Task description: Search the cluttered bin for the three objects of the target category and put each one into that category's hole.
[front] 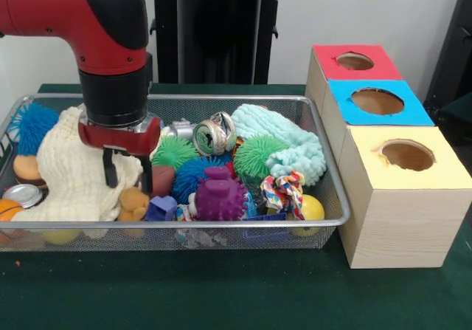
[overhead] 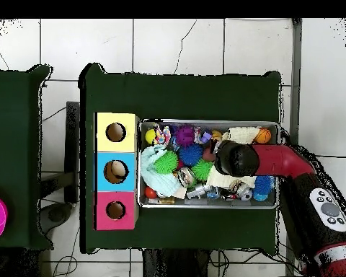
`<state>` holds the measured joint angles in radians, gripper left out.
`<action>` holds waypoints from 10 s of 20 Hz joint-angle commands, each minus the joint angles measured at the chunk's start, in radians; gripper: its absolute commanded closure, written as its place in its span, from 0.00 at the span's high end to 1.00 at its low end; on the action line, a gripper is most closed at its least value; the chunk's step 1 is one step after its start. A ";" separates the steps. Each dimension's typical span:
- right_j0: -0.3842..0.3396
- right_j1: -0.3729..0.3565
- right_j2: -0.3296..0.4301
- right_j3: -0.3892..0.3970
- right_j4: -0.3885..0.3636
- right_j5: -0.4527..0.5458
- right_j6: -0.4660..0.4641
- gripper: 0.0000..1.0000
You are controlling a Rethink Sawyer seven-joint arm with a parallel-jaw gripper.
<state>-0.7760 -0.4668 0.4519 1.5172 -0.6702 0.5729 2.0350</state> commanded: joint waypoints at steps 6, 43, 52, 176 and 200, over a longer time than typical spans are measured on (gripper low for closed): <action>0.045 0.023 0.004 0.062 -0.089 -0.260 -0.015 1.00; 0.111 -0.135 0.018 -0.013 -0.012 0.086 -0.147 0.00; 0.186 -0.366 -0.029 0.085 0.056 0.150 -0.050 0.00; 1.227 -0.340 -0.891 0.347 0.893 -0.022 0.464 1.00; 0.724 -0.196 -0.597 0.080 0.573 -0.071 0.187 1.00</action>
<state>0.0116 -0.7417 -0.2810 1.6746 -0.0018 0.4643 2.4545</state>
